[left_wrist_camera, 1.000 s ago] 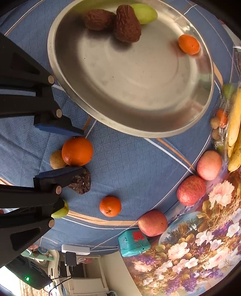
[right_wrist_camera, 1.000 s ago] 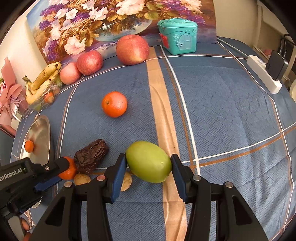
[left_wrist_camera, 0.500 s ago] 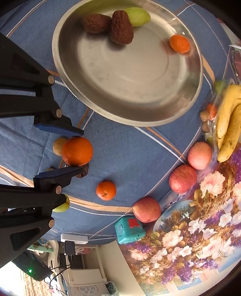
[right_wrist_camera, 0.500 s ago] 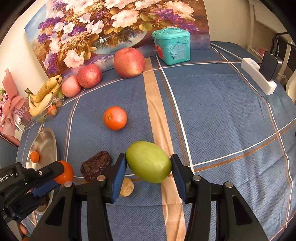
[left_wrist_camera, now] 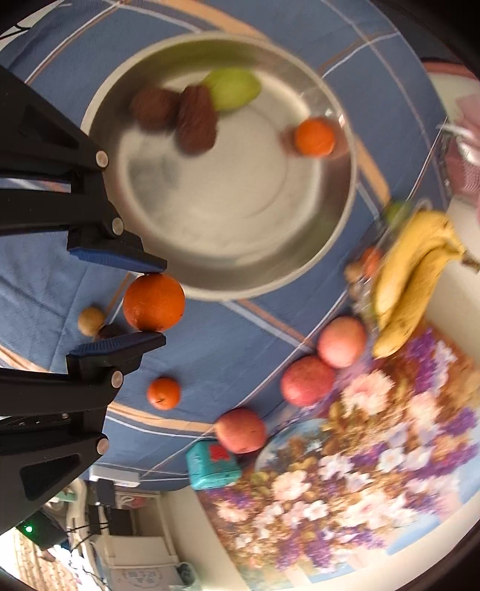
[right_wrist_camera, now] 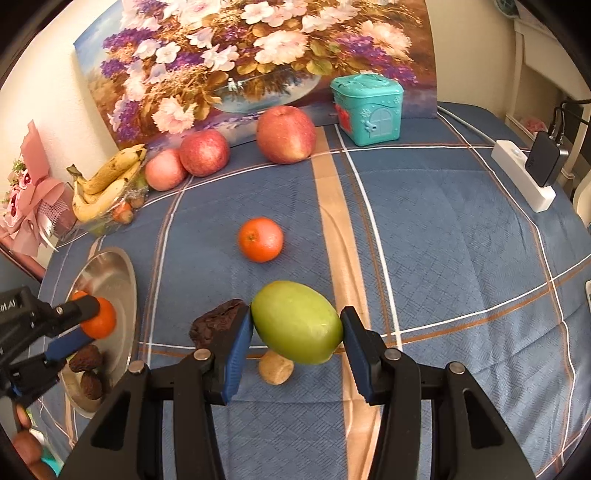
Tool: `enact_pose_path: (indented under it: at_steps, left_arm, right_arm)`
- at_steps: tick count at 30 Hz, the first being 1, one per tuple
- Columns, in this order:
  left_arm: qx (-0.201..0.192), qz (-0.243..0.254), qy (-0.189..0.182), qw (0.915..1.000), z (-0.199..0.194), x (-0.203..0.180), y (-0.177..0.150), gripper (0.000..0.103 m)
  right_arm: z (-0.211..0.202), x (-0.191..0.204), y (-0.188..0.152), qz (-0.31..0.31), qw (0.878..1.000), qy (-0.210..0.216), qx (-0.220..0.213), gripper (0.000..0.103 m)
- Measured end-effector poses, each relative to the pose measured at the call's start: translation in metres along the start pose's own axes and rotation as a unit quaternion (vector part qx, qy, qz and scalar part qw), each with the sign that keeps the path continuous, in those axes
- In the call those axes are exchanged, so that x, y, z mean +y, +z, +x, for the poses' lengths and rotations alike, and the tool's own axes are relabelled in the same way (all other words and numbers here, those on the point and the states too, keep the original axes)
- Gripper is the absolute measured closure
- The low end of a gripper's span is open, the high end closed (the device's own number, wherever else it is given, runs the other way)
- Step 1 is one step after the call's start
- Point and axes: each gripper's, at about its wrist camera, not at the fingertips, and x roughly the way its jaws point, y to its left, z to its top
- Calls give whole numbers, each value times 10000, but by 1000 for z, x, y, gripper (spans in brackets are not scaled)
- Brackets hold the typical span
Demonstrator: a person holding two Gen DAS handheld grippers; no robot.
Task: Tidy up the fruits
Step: 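Carry the orange in the left tool and the pear in the right tool over the bowl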
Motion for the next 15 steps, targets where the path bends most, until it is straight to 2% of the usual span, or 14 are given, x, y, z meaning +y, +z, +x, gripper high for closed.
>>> enact_pose_path:
  at_steps: [7,15]
  left_arm:
    - [-387,-371,198,9984,-13,34,18,68]
    - [-762,-875,381,9925,-30,68,40,68]
  right_arm:
    - [-6,20,-1,-166,9996,213,-40,53]
    - [-9,61,-3,-474,9971,591,5,53]
